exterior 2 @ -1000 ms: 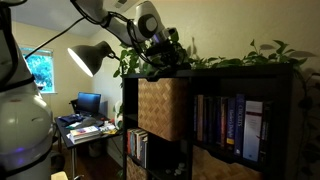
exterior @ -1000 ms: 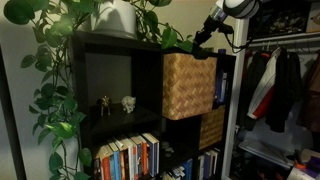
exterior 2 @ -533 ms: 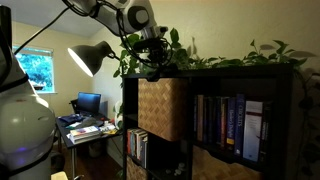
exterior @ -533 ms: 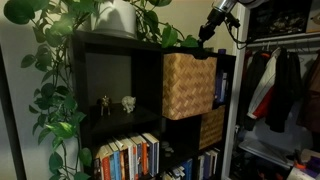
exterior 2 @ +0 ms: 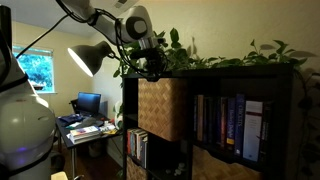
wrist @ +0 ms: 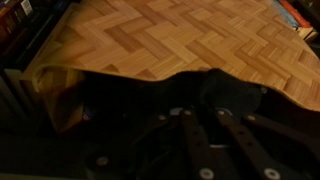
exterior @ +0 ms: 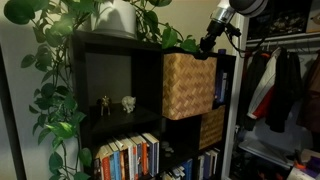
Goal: Open the top drawer, put the objects on the counter in, then close the drawer
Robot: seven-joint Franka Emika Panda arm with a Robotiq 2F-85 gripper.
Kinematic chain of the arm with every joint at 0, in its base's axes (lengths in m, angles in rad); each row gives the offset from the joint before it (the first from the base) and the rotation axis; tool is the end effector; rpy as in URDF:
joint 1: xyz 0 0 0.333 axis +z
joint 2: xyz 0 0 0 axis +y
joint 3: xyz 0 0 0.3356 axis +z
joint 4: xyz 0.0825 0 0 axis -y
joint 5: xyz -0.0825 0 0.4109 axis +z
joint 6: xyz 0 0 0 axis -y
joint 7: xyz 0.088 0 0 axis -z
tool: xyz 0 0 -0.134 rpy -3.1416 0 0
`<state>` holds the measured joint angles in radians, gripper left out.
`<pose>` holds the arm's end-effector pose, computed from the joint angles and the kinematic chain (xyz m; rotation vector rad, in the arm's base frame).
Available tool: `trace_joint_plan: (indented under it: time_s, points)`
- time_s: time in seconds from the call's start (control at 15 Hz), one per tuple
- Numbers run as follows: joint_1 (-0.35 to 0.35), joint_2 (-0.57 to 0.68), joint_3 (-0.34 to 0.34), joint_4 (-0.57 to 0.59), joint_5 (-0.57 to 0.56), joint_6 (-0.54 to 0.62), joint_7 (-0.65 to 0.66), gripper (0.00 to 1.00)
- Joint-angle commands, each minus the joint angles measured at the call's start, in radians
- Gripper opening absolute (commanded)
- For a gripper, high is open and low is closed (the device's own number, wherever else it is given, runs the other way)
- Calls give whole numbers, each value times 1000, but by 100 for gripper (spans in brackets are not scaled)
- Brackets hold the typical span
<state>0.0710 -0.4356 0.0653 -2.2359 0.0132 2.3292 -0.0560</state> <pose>0.4907 0.0718 0.5871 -3.0151 -0.2830 -0.8191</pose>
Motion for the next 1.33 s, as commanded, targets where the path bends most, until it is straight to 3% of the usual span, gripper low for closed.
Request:
trace_joint_plan:
  time_s: [0.0,0.07,0.13,0.2,0.47,0.87,1.13,1.2,1.27]
  points:
    - [-2,-13,22,-36,-25,56,36,7]
    - [-3,-14,27,-37,-32,67,33,7]
    - [-5,-15,32,-25,-44,71,34,36]
    - [-7,-15,35,-18,-53,72,36,37]
    - [5,-39,31,11,-39,29,32,62]
    - [27,-109,19,32,36,-136,41,98]
    - [16,-131,32,17,78,-219,129,100]
    - [13,-131,38,5,83,-221,153,75]
    - [13,-131,39,-2,89,-224,167,75]
